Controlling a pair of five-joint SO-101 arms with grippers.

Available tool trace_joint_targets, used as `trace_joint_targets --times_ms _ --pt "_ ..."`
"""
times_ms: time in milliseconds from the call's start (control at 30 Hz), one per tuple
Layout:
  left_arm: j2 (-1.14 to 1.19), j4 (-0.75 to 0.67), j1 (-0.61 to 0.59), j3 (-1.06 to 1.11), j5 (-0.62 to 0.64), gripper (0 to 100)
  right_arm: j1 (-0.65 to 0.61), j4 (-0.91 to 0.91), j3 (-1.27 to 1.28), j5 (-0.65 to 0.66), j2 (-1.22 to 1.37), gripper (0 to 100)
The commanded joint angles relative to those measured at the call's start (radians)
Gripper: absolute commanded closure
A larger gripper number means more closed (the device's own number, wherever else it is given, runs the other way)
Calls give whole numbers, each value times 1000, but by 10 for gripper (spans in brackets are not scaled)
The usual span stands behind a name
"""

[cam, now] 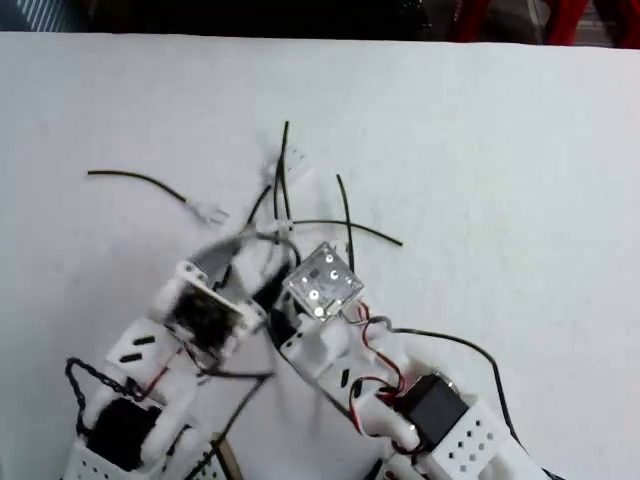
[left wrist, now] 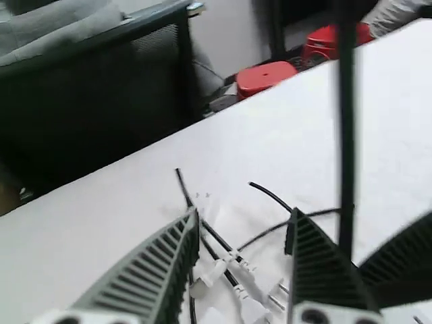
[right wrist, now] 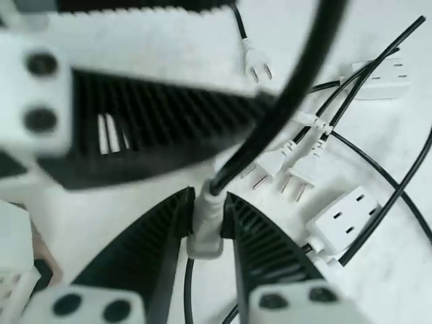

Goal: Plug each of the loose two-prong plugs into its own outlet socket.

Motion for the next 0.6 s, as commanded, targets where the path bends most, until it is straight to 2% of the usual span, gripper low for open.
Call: trace_joint_targets --times_ms 0,100,267,433,567 --pt "-2 44 130 -28 -60 785 18 2 -8 2 -21 981" --pt "-2 51 101 -35 -28 785 71 -1 -8 26 -21 981" --pt "2 58 -133 -32 94 782 163 -51 6 26 -12 981" --pt "5 71 -315 -23 78 781 263 -202 74 -20 -12 981" --pt "77 71 -349 -38 68 781 335 -249 80 -44 -12 981"
